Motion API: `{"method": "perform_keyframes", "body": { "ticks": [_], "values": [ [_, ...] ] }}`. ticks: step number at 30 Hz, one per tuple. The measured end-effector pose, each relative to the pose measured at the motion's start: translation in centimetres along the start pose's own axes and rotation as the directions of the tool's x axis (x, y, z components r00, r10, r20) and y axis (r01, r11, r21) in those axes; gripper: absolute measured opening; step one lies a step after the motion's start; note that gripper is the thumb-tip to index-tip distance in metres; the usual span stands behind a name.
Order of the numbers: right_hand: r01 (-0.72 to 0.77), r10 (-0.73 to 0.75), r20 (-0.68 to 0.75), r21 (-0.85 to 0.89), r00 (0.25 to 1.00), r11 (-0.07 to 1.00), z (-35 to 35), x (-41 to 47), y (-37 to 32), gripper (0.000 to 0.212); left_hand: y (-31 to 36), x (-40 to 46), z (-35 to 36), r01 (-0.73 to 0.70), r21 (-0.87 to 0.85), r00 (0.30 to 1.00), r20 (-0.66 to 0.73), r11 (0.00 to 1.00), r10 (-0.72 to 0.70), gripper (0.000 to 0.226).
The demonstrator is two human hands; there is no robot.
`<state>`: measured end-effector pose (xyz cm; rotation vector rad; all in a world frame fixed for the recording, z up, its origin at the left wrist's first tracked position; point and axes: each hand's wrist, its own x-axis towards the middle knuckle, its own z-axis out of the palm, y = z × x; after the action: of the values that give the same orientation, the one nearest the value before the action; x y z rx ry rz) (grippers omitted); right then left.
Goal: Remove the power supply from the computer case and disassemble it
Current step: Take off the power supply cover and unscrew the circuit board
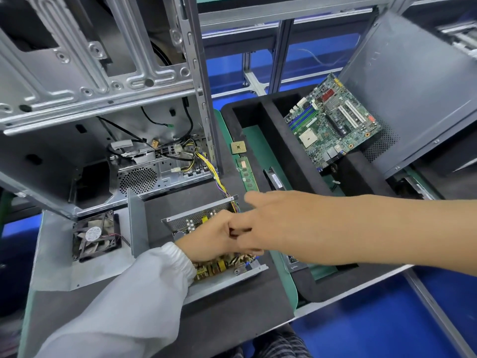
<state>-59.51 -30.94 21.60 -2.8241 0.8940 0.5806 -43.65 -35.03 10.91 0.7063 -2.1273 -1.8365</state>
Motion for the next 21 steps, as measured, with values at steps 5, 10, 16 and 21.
{"method": "perform_keyframes", "body": {
  "ticks": [5, 10, 16, 21],
  "values": [
    [-0.132, 0.131, 0.013, 0.085, 0.991, 0.988, -1.1, -0.6, 0.5, 0.042, -0.8, 0.0, 0.7, -0.008, -0.086, 0.998, -0.070, 0.996, 0.002, 0.011],
    [-0.334, 0.321, -0.128, -0.107, 0.939, 0.936, -0.8, -0.4, -0.5, 0.053, -0.3, 0.2, 0.7, -0.019, -0.060, 1.000, -0.001, 0.998, 0.019, 0.039],
    [-0.134, 0.138, -0.077, 0.052, 0.987, 0.990, -0.1, -0.8, -0.1, 0.034, 0.5, 1.0, -0.6, -0.005, 0.036, 1.000, 0.009, 0.999, 0.005, 0.020],
    [-0.191, 0.201, -0.069, 0.133, 0.977, 0.973, -0.8, -1.3, 0.3, 0.039, 0.8, 1.3, -0.7, -0.025, 0.001, 0.998, 0.049, 1.000, 0.025, 0.014]
  ]
}}
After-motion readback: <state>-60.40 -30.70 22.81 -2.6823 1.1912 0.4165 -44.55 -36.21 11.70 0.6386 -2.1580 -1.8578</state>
